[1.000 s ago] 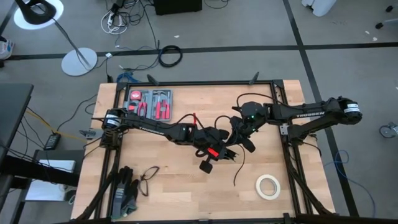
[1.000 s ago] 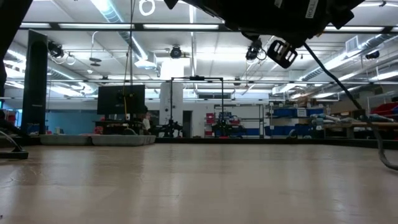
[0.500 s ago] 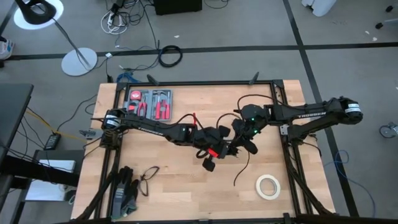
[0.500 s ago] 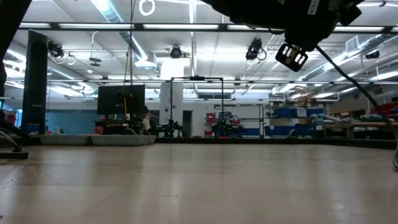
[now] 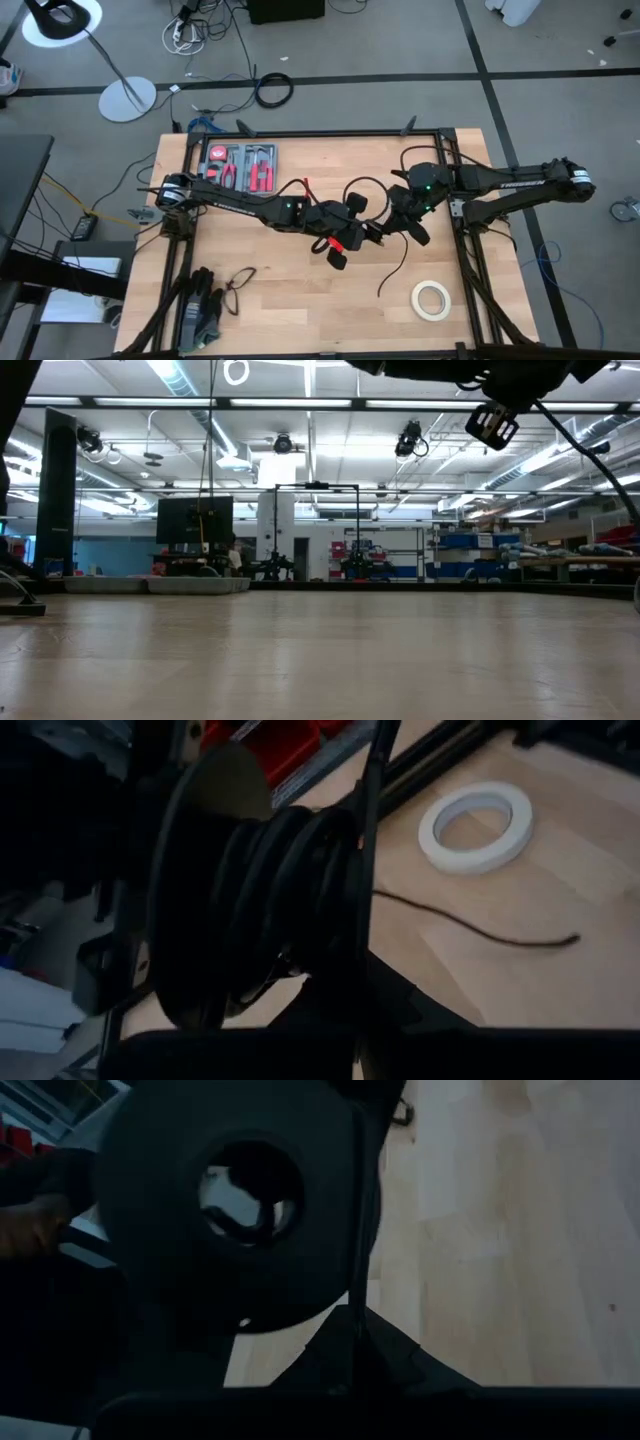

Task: Coil cords
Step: Coil the black wire onto the spool

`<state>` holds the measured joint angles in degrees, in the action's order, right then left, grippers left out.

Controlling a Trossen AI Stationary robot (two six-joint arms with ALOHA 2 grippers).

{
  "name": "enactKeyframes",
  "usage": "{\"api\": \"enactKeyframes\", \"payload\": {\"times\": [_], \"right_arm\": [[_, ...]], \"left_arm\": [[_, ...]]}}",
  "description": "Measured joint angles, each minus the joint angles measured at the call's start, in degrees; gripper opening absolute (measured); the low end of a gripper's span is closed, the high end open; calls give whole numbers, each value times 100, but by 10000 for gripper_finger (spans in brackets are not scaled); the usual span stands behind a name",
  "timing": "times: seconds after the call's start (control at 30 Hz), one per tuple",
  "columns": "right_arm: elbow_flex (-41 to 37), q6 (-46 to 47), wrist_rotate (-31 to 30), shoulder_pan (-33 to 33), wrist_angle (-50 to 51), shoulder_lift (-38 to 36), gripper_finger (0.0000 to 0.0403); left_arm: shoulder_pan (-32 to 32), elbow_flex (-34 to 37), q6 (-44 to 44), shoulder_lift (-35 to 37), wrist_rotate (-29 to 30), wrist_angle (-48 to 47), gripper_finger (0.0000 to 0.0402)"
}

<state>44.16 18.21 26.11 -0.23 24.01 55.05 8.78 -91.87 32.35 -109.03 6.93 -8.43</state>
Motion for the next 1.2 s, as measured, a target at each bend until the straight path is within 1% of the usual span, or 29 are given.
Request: {"api": "enactKeyframes", "payload": {"times": [0.23,0.33,0.4,0.5,0.6,0.7,0.8,0.93,1.07,1.2], "right_arm": [[5,71,-279,230,148,-38,1],[2,-107,-426,314,146,-73,4],[-2,-263,-550,352,151,-97,11],[-39,-341,-557,438,295,-92,32],[-134,-185,-553,533,-184,-38,51],[-339,-14,-591,629,-616,92,61],[-452,18,-657,624,-820,128,61],[-655,134,-683,630,-1031,141,59],[-796,132,-811,628,-1168,141,58],[-932,123,-837,628,-1469,133,53]], "left_arm": [[78,3,199,77,372,-139,0],[76,-18,75,135,507,-481,0],[70,-42,-59,151,559,-607,0],[67,-42,-130,239,939,-900,0],[74,-49,-128,290,1306,-1050,0],[89,-46,-116,331,1319,-1046,0],[98,-50,-90,399,1312,-965,0],[93,-42,-70,456,1306,-1086,0],[120,-38,119,653,1306,-1108,0],[165,-41,537,725,1301,-1248,0]]}}
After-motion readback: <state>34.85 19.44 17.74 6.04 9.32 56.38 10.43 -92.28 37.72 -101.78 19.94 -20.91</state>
